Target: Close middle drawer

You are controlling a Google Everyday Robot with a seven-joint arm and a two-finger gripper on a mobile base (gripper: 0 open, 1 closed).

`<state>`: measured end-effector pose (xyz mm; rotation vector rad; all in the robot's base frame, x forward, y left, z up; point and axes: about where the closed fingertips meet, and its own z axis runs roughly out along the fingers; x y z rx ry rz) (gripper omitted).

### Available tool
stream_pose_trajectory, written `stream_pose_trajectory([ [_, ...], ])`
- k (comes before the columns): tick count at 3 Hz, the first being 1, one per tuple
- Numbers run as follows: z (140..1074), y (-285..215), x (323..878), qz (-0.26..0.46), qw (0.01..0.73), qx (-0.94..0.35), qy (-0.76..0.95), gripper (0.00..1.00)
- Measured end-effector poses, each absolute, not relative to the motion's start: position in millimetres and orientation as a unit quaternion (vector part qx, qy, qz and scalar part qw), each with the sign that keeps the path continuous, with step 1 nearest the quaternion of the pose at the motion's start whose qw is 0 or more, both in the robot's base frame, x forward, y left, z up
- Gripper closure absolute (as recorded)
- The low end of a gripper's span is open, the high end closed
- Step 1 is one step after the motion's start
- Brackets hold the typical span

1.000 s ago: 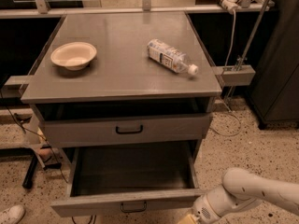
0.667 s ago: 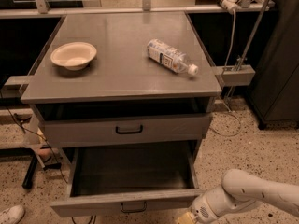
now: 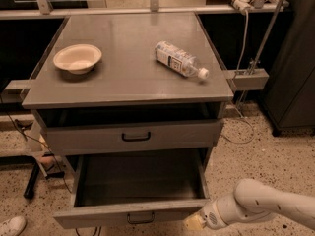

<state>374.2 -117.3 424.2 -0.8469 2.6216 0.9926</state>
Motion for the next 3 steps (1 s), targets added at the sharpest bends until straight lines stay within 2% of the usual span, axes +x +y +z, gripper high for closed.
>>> stream_pose_trajectory([
  [3,426,-105,415,0.307,0.145,-0.287,0.896,1.00],
])
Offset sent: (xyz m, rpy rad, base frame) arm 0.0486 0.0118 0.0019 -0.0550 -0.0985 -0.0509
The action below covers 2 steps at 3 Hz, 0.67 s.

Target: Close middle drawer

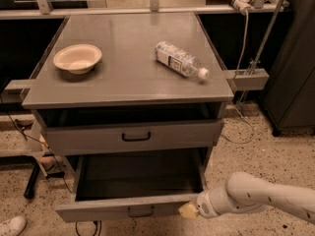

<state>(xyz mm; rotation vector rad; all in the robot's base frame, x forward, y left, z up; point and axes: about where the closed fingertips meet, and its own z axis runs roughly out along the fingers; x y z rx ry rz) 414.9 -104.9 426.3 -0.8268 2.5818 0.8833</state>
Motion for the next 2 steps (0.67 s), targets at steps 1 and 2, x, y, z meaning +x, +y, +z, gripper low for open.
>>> stream_pose_trajectory([
  [1,426,-105,415,0.306,0.145,-0.287,0.896,1.00],
  [2,443,-106,413,0.295,0.152,-0.294,0.896,1.00],
])
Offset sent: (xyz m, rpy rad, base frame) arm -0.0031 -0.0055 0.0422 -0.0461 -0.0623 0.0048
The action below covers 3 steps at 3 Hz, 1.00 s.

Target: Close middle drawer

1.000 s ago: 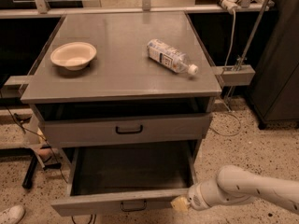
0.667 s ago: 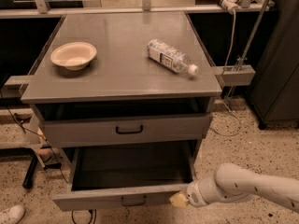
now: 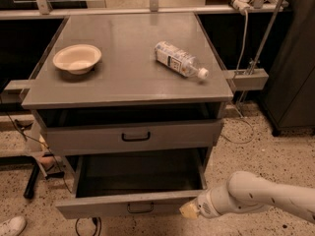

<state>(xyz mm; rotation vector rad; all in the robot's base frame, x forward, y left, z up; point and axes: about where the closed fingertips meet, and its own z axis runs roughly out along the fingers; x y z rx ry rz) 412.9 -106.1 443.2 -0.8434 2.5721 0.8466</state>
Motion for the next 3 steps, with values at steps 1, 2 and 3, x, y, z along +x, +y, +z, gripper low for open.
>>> stream_pose_trajectory([
  [1,456,-104,412,0.284,0.154,-0.304,0.896,1.00],
  [2,438,-105,411,0.287,0.127,-0.295,0.903,1.00],
  [3,437,-101,417,0.282,0.130,-0.304,0.901,1.00],
])
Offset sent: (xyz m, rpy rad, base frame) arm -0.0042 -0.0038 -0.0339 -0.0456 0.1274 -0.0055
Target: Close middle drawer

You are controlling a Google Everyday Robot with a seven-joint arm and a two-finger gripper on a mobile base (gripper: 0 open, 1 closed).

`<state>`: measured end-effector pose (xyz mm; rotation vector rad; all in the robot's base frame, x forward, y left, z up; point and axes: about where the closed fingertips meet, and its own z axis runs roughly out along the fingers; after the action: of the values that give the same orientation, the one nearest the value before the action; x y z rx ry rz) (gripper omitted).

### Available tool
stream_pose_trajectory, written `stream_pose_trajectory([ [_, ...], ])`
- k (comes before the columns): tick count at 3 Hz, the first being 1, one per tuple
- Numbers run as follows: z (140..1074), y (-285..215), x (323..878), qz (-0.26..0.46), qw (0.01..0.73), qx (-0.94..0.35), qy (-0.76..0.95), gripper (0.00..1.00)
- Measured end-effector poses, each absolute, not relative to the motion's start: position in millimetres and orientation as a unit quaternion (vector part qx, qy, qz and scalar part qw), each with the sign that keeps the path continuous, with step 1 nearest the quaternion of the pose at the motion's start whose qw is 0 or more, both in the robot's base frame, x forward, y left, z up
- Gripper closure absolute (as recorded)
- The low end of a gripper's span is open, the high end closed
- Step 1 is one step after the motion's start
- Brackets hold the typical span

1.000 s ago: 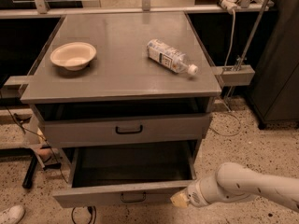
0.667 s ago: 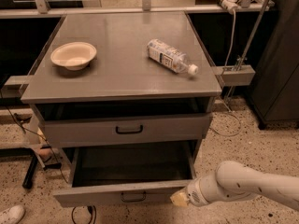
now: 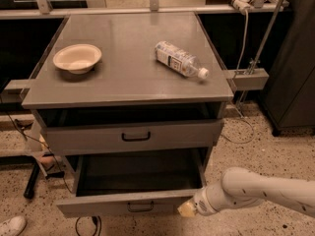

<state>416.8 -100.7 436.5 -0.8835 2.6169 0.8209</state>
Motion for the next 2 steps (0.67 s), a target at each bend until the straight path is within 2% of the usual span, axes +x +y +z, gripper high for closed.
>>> stream_pose_trajectory([
  [2,449,-83,454,0.267,0.184,-0.323,0.889,1.00],
])
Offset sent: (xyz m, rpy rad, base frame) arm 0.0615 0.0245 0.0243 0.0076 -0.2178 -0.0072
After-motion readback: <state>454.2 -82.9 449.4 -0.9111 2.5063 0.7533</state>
